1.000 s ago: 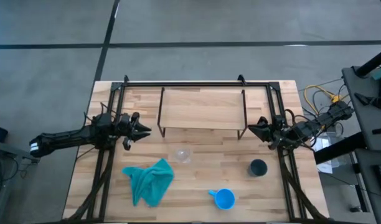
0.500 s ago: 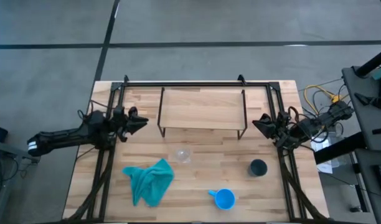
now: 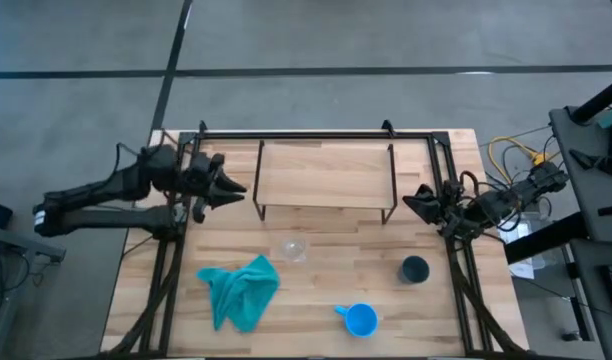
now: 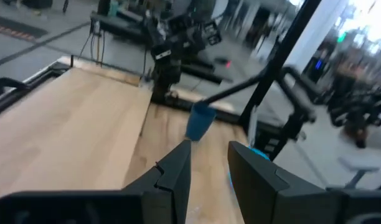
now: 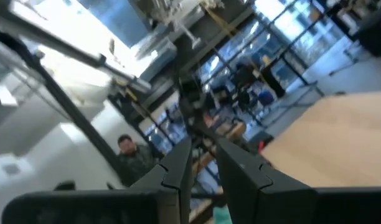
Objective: Stack small to large cups/mugs on shelf
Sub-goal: Put the dark blue mug on the shelf
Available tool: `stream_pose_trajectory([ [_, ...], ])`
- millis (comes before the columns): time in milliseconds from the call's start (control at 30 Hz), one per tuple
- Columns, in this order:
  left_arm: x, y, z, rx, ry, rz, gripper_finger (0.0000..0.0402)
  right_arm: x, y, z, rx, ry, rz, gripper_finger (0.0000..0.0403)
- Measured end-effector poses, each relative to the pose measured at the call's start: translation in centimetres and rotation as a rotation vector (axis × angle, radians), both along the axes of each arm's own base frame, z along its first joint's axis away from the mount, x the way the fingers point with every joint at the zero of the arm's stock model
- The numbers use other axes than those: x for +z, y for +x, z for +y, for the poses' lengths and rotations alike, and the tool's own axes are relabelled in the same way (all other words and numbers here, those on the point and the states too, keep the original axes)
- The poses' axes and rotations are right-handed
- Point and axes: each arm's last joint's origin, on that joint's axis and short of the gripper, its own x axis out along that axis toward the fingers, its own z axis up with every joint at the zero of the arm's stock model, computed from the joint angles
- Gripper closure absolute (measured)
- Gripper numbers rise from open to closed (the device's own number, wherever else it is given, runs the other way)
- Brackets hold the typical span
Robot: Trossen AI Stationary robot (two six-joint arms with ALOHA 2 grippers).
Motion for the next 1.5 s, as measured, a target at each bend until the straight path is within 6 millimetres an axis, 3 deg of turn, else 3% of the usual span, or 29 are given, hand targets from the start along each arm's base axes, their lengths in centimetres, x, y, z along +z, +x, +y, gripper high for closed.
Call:
stream_pose_trajectory([
  [133, 1.8, 2.0, 0.5, -0.006, -0.001, 0.084, 0.0308, -0.2, 0.1, 0.2, 0.044, -0.026, 0.015, 0.0335],
  [300, 2.0, 4.4, 1.0, -0.067, -0.062, 0.232, 0.0308, 1.2, 0.2, 0.5, 0.106, -0.139, 0.055, 0.0335],
  [467, 1.4, 6.4, 1.0, -0.137, -0.138, 0.401, 0.0308, 5.0, 0.3, 0.6, 0.128, -0.256, 0.269, 0.0335],
  [733, 2.4, 8.8, 1.2, -0.164, -0.141, 0.397, 0.0308, 11.9, 0.7, 1.1, 0.266, -0.407, 0.644, 0.0335],
  [867, 2.5, 10.1, 0.7, -0.194, -0.14, 0.41, 0.0308, 13.8, 1.9, 2.0, 0.344, -0.411, 0.85, 0.0335],
  [1133, -0.6, 12.4, -0.5, -0.259, -0.149, 0.568, 0.0308, 13.1, 5.8, 4.3, 0.429, -0.464, 1.31, 0.0335],
  [1500, -2.7, 14.1, -1.1, -0.286, -0.17, 0.685, 0.0308, 10.8, 11.7, 7.3, 0.46, -0.63, 1.471, 0.0335],
])
